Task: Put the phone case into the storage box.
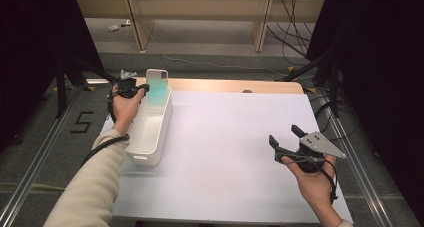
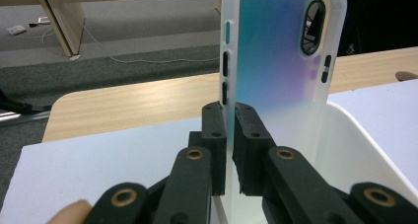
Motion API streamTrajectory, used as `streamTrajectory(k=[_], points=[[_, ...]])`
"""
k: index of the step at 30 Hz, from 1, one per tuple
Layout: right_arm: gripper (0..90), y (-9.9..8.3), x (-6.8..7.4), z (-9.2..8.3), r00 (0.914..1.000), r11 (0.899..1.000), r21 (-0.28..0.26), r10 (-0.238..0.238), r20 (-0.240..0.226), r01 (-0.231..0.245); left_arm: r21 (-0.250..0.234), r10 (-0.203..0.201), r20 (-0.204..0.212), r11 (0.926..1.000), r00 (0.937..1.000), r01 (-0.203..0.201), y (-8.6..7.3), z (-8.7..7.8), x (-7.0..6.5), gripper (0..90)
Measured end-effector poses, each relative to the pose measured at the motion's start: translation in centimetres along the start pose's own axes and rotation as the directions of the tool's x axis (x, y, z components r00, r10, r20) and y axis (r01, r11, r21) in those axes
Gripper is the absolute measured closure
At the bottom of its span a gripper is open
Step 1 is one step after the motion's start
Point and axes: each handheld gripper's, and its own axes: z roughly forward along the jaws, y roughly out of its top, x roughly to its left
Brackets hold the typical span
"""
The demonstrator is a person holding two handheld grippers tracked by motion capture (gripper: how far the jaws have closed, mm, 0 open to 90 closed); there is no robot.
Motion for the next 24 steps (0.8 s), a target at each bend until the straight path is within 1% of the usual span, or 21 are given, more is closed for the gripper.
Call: streamTrajectory(k=[7,11,14,16,17,21,23,24], points=[[20.3,-0.03,0.00,0.02,1.0000,1.000,0.001,0.000,-0.004,0.000,0.009,-0.006,-0.001,0.9999,1.0000,0.006,-0.08,0.14,-0.08,84.0],[20.3,-0.01,0.01,0.01,1.0000,1.000,0.000,0.001,-0.001,-0.001,0.020,0.008,-0.005,0.9998,1.0000,-0.008,0.02,0.19,-0.20,84.0],[20.3,-0.01,0.03,0.00,1.0000,1.000,0.001,0.002,-0.002,-0.002,0.032,0.011,-0.008,0.9994,0.9999,-0.010,-0.01,0.26,-0.33,83.8],[20.3,-0.01,0.06,-0.05,1.0000,1.000,0.005,0.006,-0.004,-0.006,0.038,0.025,-0.007,0.9990,0.9997,-0.024,-0.03,0.36,-0.36,83.7],[20.3,0.00,0.06,-0.05,1.0000,1.000,0.004,0.005,-0.005,-0.005,0.038,0.019,-0.013,0.9991,0.9997,-0.018,-0.03,0.43,-0.47,83.7],[20.3,-0.01,-0.02,-0.03,1.0000,1.000,0.001,0.003,0.000,-0.003,0.053,0.026,-0.009,0.9983,0.9996,-0.026,-0.08,0.63,-0.55,83.2],[20.3,-0.02,-0.06,-0.02,1.0000,1.000,-0.002,-0.001,0.001,0.001,0.062,0.030,-0.015,0.9977,0.9994,-0.029,-0.08,0.71,-0.61,81.8],[20.3,-0.02,-0.05,-0.03,1.0000,1.000,-0.001,0.000,-0.001,0.000,0.065,0.032,-0.012,0.9974,0.9994,-0.031,-0.05,0.72,-0.62,81.0]])
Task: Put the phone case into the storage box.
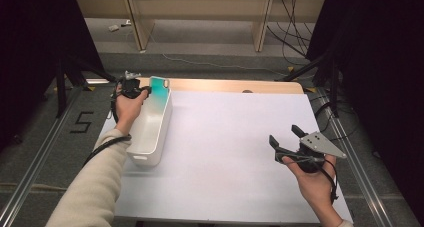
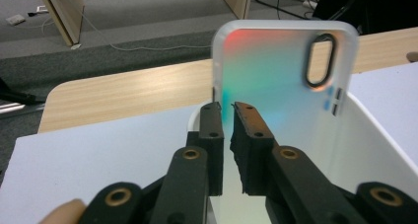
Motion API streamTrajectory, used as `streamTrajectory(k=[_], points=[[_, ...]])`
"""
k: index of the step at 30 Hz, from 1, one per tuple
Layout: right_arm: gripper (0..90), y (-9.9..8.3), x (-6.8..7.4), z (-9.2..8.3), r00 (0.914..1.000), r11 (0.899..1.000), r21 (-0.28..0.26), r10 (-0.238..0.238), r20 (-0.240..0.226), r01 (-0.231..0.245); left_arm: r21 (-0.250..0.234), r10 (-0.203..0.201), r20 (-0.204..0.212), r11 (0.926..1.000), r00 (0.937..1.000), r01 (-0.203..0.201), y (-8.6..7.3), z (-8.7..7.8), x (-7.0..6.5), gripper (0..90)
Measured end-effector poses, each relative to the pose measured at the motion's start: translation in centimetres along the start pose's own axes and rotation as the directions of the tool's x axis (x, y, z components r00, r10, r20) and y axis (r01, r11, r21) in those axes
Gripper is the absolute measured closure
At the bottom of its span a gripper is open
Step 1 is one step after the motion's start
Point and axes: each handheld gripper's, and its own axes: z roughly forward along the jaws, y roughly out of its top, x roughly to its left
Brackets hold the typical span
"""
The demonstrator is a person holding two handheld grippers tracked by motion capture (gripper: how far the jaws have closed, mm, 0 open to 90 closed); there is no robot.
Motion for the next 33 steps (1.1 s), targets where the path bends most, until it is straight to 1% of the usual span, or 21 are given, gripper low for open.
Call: streamTrajectory(k=[1,2,3,4,5,6,8,9,10,11,13,15,19,24,26,29,32,33], points=[[20.3,0.0,0.0,0.0,1.0000,1.000,0.006,0.006,-0.006,-0.006,0.021,0.029,0.002,0.9994,0.9996,-0.029,0.1,-0.2,0.1,80.3],[20.3,0.0,0.0,0.0,1.0000,1.000,0.005,0.005,-0.005,-0.005,0.030,0.041,0.001,0.9987,0.9991,-0.041,0.1,-0.2,0.1,78.5],[20.3,0.0,0.0,-0.1,1.0000,1.000,0.005,0.006,-0.005,-0.006,0.012,0.026,-0.002,0.9996,0.9997,-0.026,0.1,-0.1,-0.1,77.9],[20.3,0.0,0.0,-0.1,1.0000,1.000,0.005,0.006,-0.005,-0.006,0.005,0.020,-0.002,0.9998,0.9998,-0.020,0.0,0.0,-0.1,77.1],[20.3,0.0,0.0,-0.1,0.9999,1.000,0.008,0.006,-0.009,-0.006,0.006,0.019,-0.002,0.9998,0.9998,-0.019,0.0,0.0,-0.2,76.4],[20.3,0.0,0.0,0.0,1.0000,1.000,0.001,-0.003,-0.006,0.003,0.009,0.021,-0.001,0.9997,0.9998,-0.021,0.1,-0.1,-0.2,76.1],[20.3,0.0,0.1,-0.1,0.9999,1.000,0.007,0.005,-0.011,-0.005,0.029,0.048,0.002,0.9984,0.9988,-0.048,0.1,-0.2,0.0,75.5],[20.3,0.0,0.0,0.0,1.0000,1.000,0.000,-0.004,-0.007,0.004,0.030,0.054,0.001,0.9981,0.9985,-0.054,0.1,-0.2,-0.1,75.1],[20.3,0.0,0.0,-0.1,1.0000,1.000,0.003,0.000,-0.008,0.000,0.031,0.062,0.000,0.9976,0.9981,-0.062,0.1,-0.3,-0.1,74.7],[20.3,0.0,0.0,-0.1,0.9999,1.000,0.008,0.005,-0.011,-0.005,0.003,0.031,-0.002,0.9995,0.9995,-0.031,0.1,0.0,-0.4,74.1],[20.3,0.0,0.0,-0.1,1.0000,1.000,0.006,0.004,-0.005,-0.004,0.001,0.041,-0.002,0.9991,0.9991,-0.041,0.1,-0.1,-0.5,72.3],[20.3,0.0,0.0,0.0,1.0000,1.000,0.001,-0.002,0.000,0.002,-0.002,0.040,0.000,0.9992,0.9992,-0.040,0.1,-0.1,-0.5,71.7],[20.3,0.0,0.1,0.0,1.0000,1.000,0.006,0.003,-0.004,-0.003,-0.007,0.038,0.008,0.9992,0.9992,-0.038,0.1,-0.3,-0.5,68.1],[20.3,0.0,0.1,0.0,1.0000,1.000,0.005,-0.001,-0.007,0.001,-0.014,0.049,0.006,0.9987,0.9988,-0.049,0.4,-0.7,-0.5,61.6],[20.3,0.0,0.2,0.0,0.9999,1.000,0.009,0.007,-0.011,-0.007,-0.015,0.053,0.007,0.9985,0.9986,-0.053,0.4,-0.9,-0.5,59.5],[20.3,0.0,0.2,0.0,0.9999,1.000,0.010,0.009,-0.012,-0.008,-0.029,0.040,0.006,0.9988,0.9992,-0.039,0.3,-1.0,-0.5,55.9],[20.3,0.0,0.2,0.0,0.9999,1.000,0.010,0.007,-0.010,-0.007,-0.034,0.041,0.008,0.9986,0.9991,-0.041,0.3,-1.2,-0.4,51.9],[20.3,0.0,0.1,0.1,1.0000,1.000,0.005,0.000,-0.006,0.000,-0.034,0.042,0.013,0.9986,0.9990,-0.041,0.3,-1.3,-0.4,50.0]])
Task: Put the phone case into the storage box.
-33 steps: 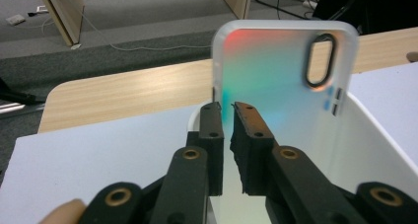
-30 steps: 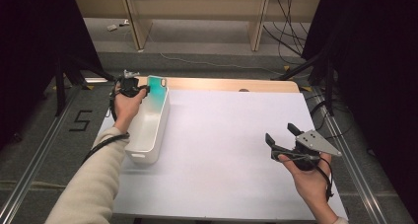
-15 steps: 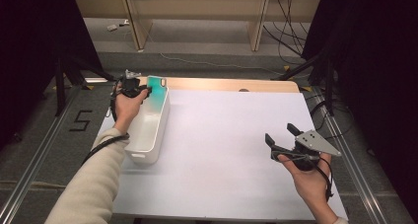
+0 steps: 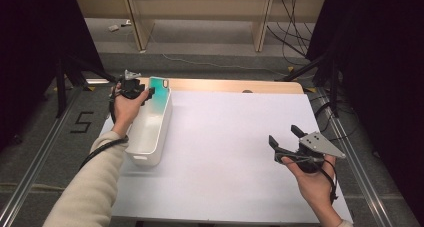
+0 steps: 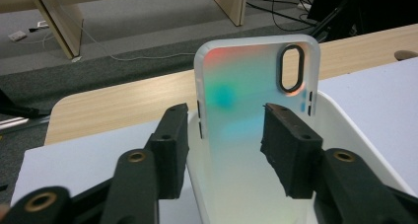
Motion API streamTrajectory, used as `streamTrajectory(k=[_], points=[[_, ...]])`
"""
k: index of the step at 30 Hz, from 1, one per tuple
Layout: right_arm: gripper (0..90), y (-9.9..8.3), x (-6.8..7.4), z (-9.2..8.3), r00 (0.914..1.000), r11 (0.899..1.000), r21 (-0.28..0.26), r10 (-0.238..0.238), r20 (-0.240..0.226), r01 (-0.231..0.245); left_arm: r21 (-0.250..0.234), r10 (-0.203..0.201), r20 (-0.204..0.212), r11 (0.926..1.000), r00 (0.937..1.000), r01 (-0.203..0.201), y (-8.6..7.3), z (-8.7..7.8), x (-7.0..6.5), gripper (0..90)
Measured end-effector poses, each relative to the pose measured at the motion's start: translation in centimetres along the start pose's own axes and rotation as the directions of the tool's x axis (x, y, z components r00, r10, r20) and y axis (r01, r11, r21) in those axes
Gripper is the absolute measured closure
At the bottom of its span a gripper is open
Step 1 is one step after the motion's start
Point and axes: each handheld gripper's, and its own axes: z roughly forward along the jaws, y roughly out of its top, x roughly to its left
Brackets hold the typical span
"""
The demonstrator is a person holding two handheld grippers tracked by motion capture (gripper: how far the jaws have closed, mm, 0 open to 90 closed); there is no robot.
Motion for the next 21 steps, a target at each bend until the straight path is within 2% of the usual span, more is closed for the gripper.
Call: streamTrajectory(k=[3,8,12,15,21], points=[[20.2,0.0,0.0,0.0,1.0000,1.000,0.003,0.001,0.000,-0.001,-0.004,0.003,-0.002,1.0000,1.0000,-0.003,0.0,-0.2,-0.2,42.9],[20.0,0.0,-0.1,0.0,0.9999,1.000,0.006,0.012,-0.001,-0.012,-0.016,-0.002,0.026,0.9999,0.9997,0.003,0.2,-0.8,-0.3,29.0],[19.7,0.0,-0.1,0.0,0.9999,1.000,0.005,0.011,0.004,-0.011,-0.008,0.019,0.007,0.9998,0.9998,-0.019,0.4,-1.3,-0.4,15.6],[19.6,0.0,-0.1,0.0,0.9999,1.000,0.008,0.011,0.001,-0.011,-0.020,0.023,0.004,0.9995,0.9997,-0.023,0.4,-1.7,-0.6,11.4],[19.2,0.1,-0.2,0.0,0.9999,1.000,0.009,0.015,0.004,-0.015,-0.006,0.043,0.001,0.9991,0.9991,-0.043,0.0,-2.6,-0.7,0.0]])
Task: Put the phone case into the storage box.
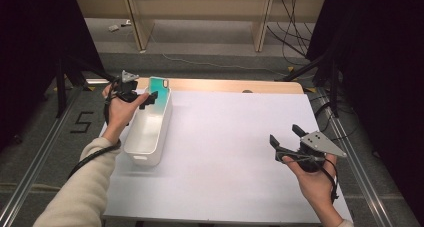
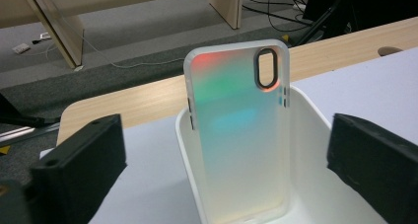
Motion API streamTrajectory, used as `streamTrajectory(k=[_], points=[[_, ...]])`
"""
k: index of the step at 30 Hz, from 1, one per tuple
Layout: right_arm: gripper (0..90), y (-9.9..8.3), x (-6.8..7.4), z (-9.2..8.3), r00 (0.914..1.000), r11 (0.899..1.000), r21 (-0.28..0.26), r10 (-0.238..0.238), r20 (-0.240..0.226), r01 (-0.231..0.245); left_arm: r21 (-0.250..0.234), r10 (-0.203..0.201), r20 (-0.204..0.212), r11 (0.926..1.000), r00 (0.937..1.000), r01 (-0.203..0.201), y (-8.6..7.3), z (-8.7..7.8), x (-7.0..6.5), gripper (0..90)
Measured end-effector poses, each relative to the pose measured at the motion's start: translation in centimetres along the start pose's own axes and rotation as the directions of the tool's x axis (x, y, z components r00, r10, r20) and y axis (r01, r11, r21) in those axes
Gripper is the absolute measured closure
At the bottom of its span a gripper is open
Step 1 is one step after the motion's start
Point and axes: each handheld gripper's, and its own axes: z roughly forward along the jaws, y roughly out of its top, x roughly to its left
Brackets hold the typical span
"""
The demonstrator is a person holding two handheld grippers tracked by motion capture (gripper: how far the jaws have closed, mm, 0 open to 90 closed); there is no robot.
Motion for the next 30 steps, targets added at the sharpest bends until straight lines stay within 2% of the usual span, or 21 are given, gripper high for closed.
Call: streamTrajectory(k=[2,3,5,8,14,20,23,26,29,30], points=[[19.0,0.0,0.0,0.0,1.0000,1.000,0.000,-0.002,-0.003,0.002,-0.008,-0.011,0.018,0.9999,0.9998,0.011,-0.1,-0.2,0.0,0.0],[18.9,0.0,0.0,0.1,0.9999,1.000,-0.008,-0.013,0.003,0.013,-0.007,-0.005,0.012,1.0000,0.9999,0.005,-0.2,-0.4,-0.1,0.0],[18.7,0.0,0.1,0.0,1.0000,1.000,0.000,-0.007,0.003,0.007,-0.011,0.004,0.011,0.9999,0.9999,-0.003,-0.3,-0.6,-0.1,0.0],[18.4,0.0,0.0,0.1,0.9999,1.000,-0.002,-0.014,0.000,0.014,-0.025,-0.008,0.016,0.9996,0.9998,0.008,-0.4,-1.2,-0.2,0.0],[18.1,0.0,-0.1,0.1,0.9999,1.000,-0.001,-0.013,0.002,0.013,-0.032,0.015,0.034,0.9994,0.9993,-0.013,-0.8,-2.2,-0.9,0.0],[18.0,0.0,-0.1,0.1,0.9998,1.000,-0.002,-0.019,0.000,0.019,-0.060,0.019,0.037,0.9981,0.9991,-0.017,-1.1,-3.5,-1.3,0.0],[18.1,-0.1,-0.1,0.2,1.0000,1.000,-0.005,0.000,-0.004,0.000,-0.059,0.012,0.047,0.9982,0.9988,-0.009,-1.2,-4.3,-1.4,0.0],[18.1,0.0,-0.2,0.2,0.9999,1.000,-0.001,-0.014,0.008,0.014,-0.065,0.025,0.057,0.9977,0.9981,-0.021,-1.4,-4.9,-1.7,0.0],[18.0,-0.1,-0.1,0.2,1.0000,1.000,-0.007,0.001,-0.003,-0.001,-0.071,0.027,0.065,0.9972,0.9975,-0.023,-1.5,-5.6,-1.9,0.0],[18.0,0.1,-0.2,-0.1,1.0000,1.000,0.026,-0.007,0.000,0.007,-0.079,0.026,0.071,0.9966,0.9971,-0.020,-1.6,-5.9,-1.9,0.0]])
